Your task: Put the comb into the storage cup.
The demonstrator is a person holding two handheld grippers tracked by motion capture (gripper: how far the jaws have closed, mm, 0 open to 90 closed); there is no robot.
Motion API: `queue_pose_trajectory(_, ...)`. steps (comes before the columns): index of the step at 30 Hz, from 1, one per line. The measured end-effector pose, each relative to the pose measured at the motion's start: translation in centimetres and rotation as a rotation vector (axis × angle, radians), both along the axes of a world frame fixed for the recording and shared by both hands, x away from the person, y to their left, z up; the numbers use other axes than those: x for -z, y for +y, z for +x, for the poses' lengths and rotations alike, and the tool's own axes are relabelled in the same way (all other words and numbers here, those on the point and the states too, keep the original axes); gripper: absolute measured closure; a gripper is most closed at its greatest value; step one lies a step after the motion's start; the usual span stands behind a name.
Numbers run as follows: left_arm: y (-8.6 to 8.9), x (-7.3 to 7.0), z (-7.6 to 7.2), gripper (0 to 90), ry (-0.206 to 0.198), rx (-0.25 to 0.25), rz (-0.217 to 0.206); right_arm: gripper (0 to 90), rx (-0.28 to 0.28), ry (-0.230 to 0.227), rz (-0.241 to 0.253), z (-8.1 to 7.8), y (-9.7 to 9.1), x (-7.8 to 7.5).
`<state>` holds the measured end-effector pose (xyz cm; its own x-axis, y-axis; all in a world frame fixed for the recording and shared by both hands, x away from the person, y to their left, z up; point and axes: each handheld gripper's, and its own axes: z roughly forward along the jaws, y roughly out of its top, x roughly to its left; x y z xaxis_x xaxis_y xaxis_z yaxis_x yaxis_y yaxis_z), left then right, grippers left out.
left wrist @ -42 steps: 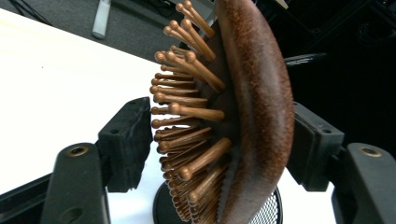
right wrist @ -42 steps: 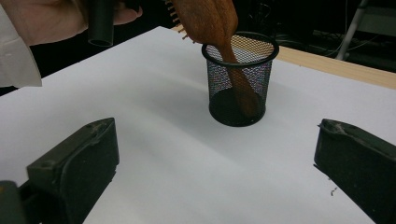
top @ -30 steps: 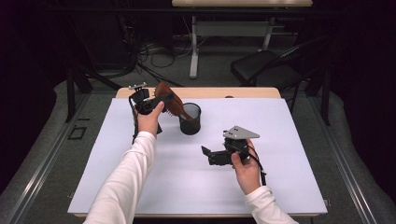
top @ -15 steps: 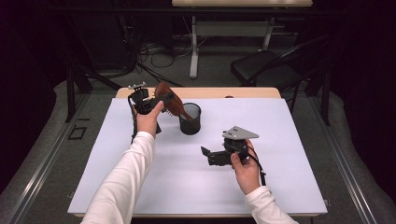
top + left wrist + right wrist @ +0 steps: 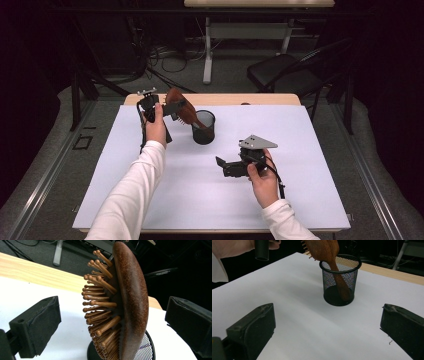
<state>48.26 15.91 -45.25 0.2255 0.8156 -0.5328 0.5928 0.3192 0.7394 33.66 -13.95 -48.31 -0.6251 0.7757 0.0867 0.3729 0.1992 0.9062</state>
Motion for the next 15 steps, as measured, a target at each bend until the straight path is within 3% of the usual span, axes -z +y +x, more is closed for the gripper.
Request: queue_pose_trajectory(15, 0.05, -0.2, -0.11, 0.3, -0.002, 0.008, 0.013, 0.0, 0.013, 0.001, -0.003, -0.01, -0.05, -0.03)
